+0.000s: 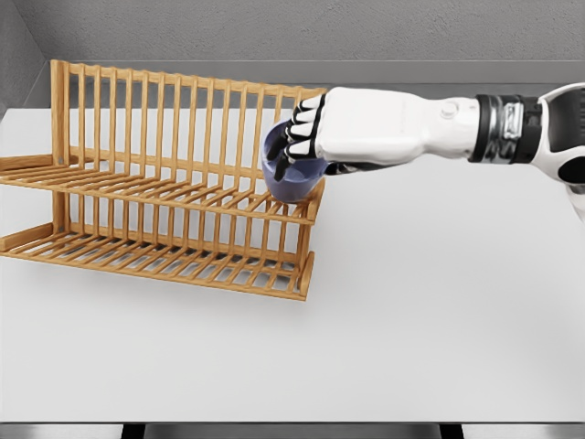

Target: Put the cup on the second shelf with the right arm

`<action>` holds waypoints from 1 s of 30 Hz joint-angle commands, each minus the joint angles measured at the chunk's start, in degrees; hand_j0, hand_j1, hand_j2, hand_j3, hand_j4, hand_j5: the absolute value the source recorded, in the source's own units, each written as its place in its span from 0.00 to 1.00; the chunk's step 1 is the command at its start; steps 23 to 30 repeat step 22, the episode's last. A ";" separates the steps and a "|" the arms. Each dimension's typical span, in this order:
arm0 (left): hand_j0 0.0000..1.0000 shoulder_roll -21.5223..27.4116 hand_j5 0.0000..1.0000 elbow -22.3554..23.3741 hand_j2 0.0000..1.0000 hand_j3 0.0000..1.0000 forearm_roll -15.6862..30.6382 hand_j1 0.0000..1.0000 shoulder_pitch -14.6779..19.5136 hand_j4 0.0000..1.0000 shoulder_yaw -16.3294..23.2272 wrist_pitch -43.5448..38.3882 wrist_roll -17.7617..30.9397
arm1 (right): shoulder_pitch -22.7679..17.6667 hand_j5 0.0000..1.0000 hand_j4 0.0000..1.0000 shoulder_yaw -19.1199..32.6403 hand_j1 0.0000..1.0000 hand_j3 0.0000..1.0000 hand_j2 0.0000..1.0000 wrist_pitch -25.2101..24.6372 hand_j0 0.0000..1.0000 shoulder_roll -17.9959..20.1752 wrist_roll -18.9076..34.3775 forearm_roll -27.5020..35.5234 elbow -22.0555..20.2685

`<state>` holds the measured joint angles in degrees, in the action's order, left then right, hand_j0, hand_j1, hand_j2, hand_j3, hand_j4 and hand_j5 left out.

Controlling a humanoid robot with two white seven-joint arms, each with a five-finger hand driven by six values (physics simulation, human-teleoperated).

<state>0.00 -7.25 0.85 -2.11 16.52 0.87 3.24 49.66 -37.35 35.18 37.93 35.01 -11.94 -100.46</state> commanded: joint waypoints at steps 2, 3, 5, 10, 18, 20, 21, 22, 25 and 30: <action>1.00 0.00 1.00 0.04 1.00 1.00 0.03 1.00 0.00 1.00 0.00 0.01 0.01 | 0.00 0.94 0.94 -0.35 0.94 0.94 0.94 -0.18 0.94 0.39 -0.01 0.34 0.00; 1.00 0.00 1.00 0.04 1.00 1.00 0.03 1.00 0.00 1.00 0.00 0.01 0.01 | 0.17 1.00 1.00 -0.35 1.00 1.00 1.00 -0.18 1.00 0.39 -0.01 0.34 0.00; 1.00 0.00 1.00 0.04 1.00 1.00 0.03 1.00 -0.09 1.00 0.00 0.01 0.01 | 0.26 1.00 1.00 -0.18 1.00 1.00 1.00 -0.18 1.00 0.39 -0.01 0.34 0.00; 1.00 0.00 1.00 0.04 1.00 1.00 -0.06 1.00 0.00 1.00 0.00 0.01 0.01 | -6.58 1.00 1.00 18.44 1.00 1.00 1.00 -0.18 1.00 6.36 -0.01 0.52 1.75; 1.00 0.00 1.00 0.04 1.00 1.00 0.03 1.00 0.00 1.00 0.00 0.01 0.01 | -42.54 1.00 1.00 51.50 1.00 1.00 1.00 -0.18 1.00 -2.16 -0.01 -0.54 7.12; 1.00 0.00 1.00 -0.04 1.00 1.00 0.03 1.00 0.00 1.00 0.00 0.01 0.01 | -43.77 1.00 1.00 51.41 1.00 1.00 1.00 -0.18 1.00 -3.83 -0.01 -2.30 7.12; 1.00 0.00 1.00 -0.04 1.00 1.00 -0.06 1.00 0.00 1.00 0.00 0.01 0.01 | -44.12 1.00 1.00 51.41 1.00 1.00 1.00 -0.18 1.00 -3.92 -0.01 -2.65 7.20; 1.00 0.00 1.00 -0.13 1.00 1.00 0.03 1.00 0.00 1.00 0.35 0.10 0.01 | -44.21 1.00 1.00 51.41 1.00 1.00 1.00 -0.18 1.00 -4.36 -0.01 -3.09 7.47; 1.00 0.00 1.00 -0.13 1.00 1.00 0.03 1.00 0.00 1.00 0.35 0.10 0.01 | -44.21 1.00 1.00 51.41 1.00 1.00 1.00 -0.18 1.00 -4.36 -0.01 -3.09 7.47; 1.00 0.00 1.00 -0.13 1.00 1.00 0.03 1.00 0.00 1.00 0.35 0.10 0.01 | -44.21 1.00 1.00 51.41 1.00 1.00 1.00 -0.18 1.00 -4.36 -0.01 -3.09 7.47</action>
